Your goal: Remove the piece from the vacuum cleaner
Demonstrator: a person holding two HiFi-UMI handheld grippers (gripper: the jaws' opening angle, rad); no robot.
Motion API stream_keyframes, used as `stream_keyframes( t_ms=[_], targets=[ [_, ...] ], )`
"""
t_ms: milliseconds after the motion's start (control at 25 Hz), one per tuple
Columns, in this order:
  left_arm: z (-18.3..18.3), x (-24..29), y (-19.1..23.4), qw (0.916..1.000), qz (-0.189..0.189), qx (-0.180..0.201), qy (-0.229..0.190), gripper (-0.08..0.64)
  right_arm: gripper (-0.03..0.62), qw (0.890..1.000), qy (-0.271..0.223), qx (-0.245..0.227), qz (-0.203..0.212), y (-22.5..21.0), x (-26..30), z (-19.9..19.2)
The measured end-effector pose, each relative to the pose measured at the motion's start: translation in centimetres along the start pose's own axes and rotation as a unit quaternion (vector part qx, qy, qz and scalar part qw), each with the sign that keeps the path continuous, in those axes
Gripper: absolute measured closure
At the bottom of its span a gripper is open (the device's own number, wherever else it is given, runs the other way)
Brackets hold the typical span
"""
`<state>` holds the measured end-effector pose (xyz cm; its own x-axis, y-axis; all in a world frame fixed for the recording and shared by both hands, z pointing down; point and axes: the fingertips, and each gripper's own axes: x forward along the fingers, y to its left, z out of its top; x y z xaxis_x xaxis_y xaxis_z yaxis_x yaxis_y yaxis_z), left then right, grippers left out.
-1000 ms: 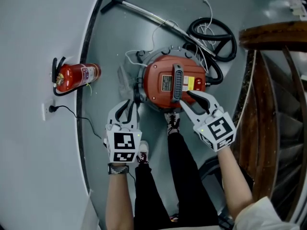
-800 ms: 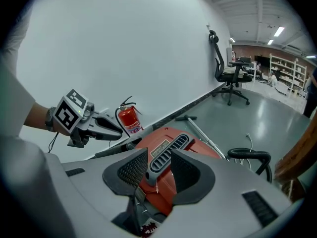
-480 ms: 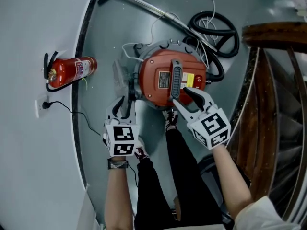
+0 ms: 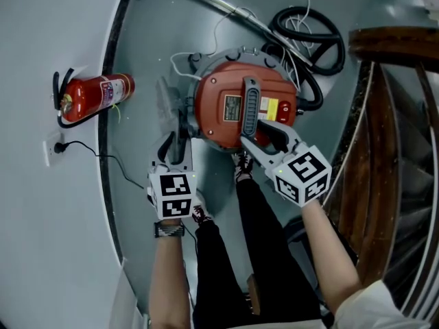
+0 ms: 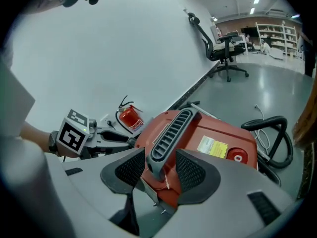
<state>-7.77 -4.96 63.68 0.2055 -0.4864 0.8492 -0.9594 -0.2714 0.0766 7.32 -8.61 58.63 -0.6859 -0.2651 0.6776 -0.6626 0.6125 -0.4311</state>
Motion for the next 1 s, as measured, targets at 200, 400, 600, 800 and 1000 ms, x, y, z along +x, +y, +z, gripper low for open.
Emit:
stream_keyframes(
  t_ms=[200,400,600,800,1000],
  targets=[
    [0.0,0.2,0.2,1.0000,0.005,-0.004,0.002,0.433,0.396,1.000,0.015,-0.004,-0.008,0.4,0.8,-0.6],
    [-0.1,0.6,0.4,0.9999,0.007,-0.013,0.001,0.433,0.396,0.999,0.025,-0.028,-0.032,0.1,1.7,-1.6],
    [-0.3,1.0,0.5,0.9999,0.011,-0.010,0.003,0.433,0.396,0.999,-0.002,-0.033,-0.037,0.1,1.6,-1.5],
    [-0.3,1.3,0.5,1.0000,0.006,-0.004,0.001,0.433,0.397,0.998,-0.004,-0.052,-0.030,0.3,1.9,-0.8],
    [-0.4,1.3,0.5,0.9999,0.004,-0.015,-0.004,0.434,0.397,0.998,-0.011,-0.050,-0.027,0.3,2.0,-0.9]
  ],
)
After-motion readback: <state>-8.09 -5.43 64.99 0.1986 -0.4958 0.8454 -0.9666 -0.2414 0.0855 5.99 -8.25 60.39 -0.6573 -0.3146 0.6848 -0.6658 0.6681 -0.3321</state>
